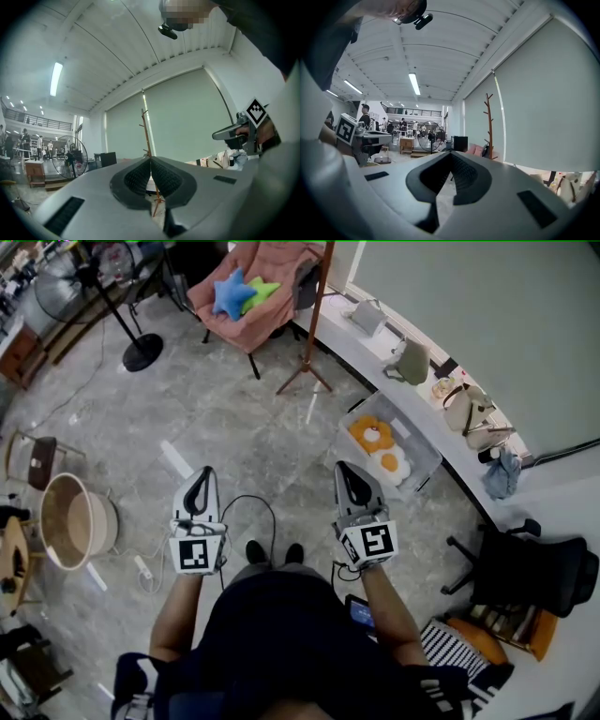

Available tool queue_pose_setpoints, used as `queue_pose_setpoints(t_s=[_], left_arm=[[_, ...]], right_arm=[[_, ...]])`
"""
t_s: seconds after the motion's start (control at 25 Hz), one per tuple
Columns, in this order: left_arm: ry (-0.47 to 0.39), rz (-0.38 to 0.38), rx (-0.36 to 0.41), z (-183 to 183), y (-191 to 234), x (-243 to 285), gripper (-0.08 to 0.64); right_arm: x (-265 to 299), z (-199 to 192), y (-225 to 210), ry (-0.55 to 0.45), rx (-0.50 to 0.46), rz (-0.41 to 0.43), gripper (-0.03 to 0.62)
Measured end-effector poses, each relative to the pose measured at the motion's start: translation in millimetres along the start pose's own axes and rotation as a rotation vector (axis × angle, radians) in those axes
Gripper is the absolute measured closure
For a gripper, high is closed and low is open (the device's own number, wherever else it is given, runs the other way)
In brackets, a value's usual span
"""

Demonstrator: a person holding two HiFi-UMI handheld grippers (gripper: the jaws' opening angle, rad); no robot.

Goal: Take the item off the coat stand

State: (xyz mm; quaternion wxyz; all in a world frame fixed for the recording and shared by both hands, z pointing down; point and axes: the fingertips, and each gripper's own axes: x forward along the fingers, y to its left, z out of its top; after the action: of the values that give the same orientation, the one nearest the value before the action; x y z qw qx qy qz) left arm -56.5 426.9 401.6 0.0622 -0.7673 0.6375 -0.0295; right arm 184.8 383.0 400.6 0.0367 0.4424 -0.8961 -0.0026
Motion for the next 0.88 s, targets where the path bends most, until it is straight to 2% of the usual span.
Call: queue_pose_setpoints(t_s=[0.48, 0.64, 0.88], left_arm=[[0.015, 0.001, -0.002, -2, 4, -2, 0.534], [0.01, -0.001, -0.002, -1, 5, -1, 0.535], [0.012, -0.003, -0.001, -1, 4, -3, 0.535]], right_arm=[[6, -7, 0, 0.032, -0.007, 0.008, 0.567], [13, -6, 2, 0.042, -0.032, 0.029, 0.483], [19, 7, 5, 0.0, -0.049, 0.059, 0.348]])
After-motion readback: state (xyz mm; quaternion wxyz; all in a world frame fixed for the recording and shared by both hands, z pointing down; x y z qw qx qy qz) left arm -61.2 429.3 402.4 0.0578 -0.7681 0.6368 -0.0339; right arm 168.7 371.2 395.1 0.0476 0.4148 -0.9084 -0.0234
